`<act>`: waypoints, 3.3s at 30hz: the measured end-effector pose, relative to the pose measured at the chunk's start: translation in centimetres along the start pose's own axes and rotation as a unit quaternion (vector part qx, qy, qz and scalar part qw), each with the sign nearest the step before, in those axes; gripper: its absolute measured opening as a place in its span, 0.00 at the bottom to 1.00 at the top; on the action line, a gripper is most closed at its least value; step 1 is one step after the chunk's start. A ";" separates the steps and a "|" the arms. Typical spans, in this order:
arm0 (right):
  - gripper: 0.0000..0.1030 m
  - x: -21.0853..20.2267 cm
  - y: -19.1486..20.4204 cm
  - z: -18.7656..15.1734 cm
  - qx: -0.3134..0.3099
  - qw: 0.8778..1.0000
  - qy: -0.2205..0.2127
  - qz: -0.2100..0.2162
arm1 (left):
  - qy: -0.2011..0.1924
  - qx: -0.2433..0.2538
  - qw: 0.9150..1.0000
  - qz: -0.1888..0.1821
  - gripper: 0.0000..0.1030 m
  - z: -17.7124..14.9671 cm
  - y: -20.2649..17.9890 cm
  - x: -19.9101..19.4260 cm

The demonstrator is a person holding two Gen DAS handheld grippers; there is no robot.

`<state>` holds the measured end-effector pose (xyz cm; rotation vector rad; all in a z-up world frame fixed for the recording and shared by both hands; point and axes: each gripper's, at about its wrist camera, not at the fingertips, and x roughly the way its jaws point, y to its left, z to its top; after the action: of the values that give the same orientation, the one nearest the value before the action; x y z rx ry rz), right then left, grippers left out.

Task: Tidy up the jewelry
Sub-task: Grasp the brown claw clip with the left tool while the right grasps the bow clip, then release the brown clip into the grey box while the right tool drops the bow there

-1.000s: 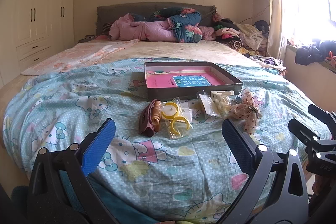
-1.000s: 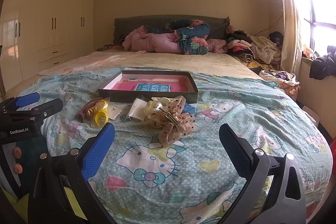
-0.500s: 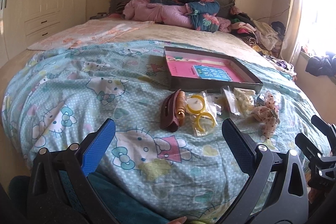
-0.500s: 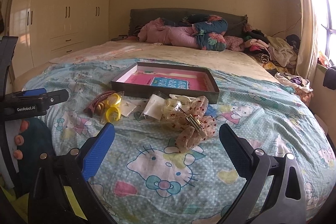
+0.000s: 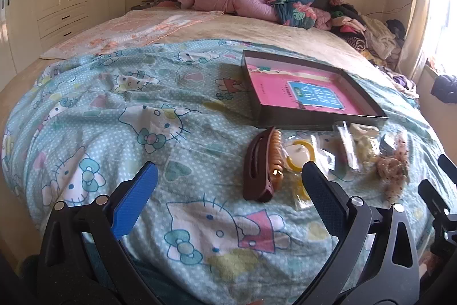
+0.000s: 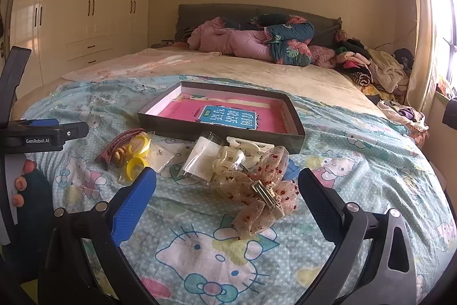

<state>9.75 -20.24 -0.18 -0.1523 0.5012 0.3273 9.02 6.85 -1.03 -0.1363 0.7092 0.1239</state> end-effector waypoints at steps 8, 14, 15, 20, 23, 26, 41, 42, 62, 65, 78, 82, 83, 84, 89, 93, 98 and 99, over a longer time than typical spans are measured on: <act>0.94 2.7 -2.0 -0.4 0.012 0.999 0.036 -0.018 | 0.043 0.011 0.999 -0.013 0.89 1.2 -1.2 3.8; 0.90 4.9 -3.2 -1.1 0.021 0.998 0.063 -0.022 | 0.068 0.003 0.998 -0.017 0.75 1.6 -1.1 6.0; 0.88 5.2 -3.4 -1.2 0.019 0.997 0.067 -0.021 | 0.070 0.001 0.997 -0.017 0.72 1.6 -1.0 6.2; 0.76 6.5 -3.7 -1.5 0.021 0.996 0.084 -0.017 | 0.098 -0.010 0.994 -0.042 0.59 1.1 -0.5 7.7; 0.62 6.8 -3.6 -1.7 0.015 0.996 0.086 -0.013 | 0.101 -0.011 0.993 -0.063 0.51 0.9 -0.6 8.0; 0.47 6.7 -3.6 -1.9 0.010 0.996 0.084 -0.012 | 0.102 -0.011 0.991 -0.088 0.33 0.7 -0.9 7.9; 0.26 4.1 -5.5 -1.4 0.042 0.996 0.073 0.004 | 0.065 0.038 0.992 -0.097 0.19 1.0 -2.6 4.6; 0.26 3.7 -5.8 -1.2 0.044 0.997 0.069 0.002 | 0.062 0.040 0.992 -0.098 0.19 1.2 -2.7 4.4; 0.26 4.9 -8.7 5.0 0.053 0.998 0.040 0.002 | 0.028 0.050 0.992 -0.115 0.19 6.4 -5.9 5.1; 0.26 6.1 -8.8 5.8 0.051 0.998 0.044 0.004 | 0.025 0.048 0.992 -0.114 0.19 7.2 -6.2 5.8; 0.26 11.2 -8.5 8.6 0.031 0.998 0.059 0.015 | 0.014 0.051 0.994 -0.097 0.19 9.7 -7.3 9.2; 0.26 13.1 -8.5 9.5 0.026 0.997 0.064 0.021 | 0.018 0.056 0.994 -0.090 0.19 10.1 -7.6 10.4; 0.26 13.5 -8.5 9.7 0.026 0.997 0.065 0.021 | 0.021 0.056 0.994 -0.089 0.19 10.1 -7.5 10.8; 0.26 13.9 -8.6 9.9 0.024 0.997 0.067 0.021 | 0.022 0.055 0.994 -0.089 0.19 10.2 -7.4 11.0; 0.26 16.4 -8.7 10.4 0.025 0.996 0.082 0.026 | 0.034 0.053 0.995 -0.083 0.19 10.2 -7.4 12.6; 0.26 18.2 -8.9 10.4 0.028 0.994 0.098 0.030 | 0.040 0.055 0.994 -0.079 0.19 10.2 -7.6 13.5; 0.26 20.3 -9.4 9.8 0.034 0.992 0.120 0.028 | 0.047 0.057 0.994 -0.078 0.19 9.9 -7.7 14.3; 0.27 20.6 -9.5 9.7 0.036 0.991 0.125 0.029 | 0.048 0.059 0.994 -0.077 0.19 9.9 -7.7 14.4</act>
<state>34.38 -21.38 -1.37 -0.1085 0.7653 0.3491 27.43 1.86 -2.43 -0.0845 0.7982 -0.0730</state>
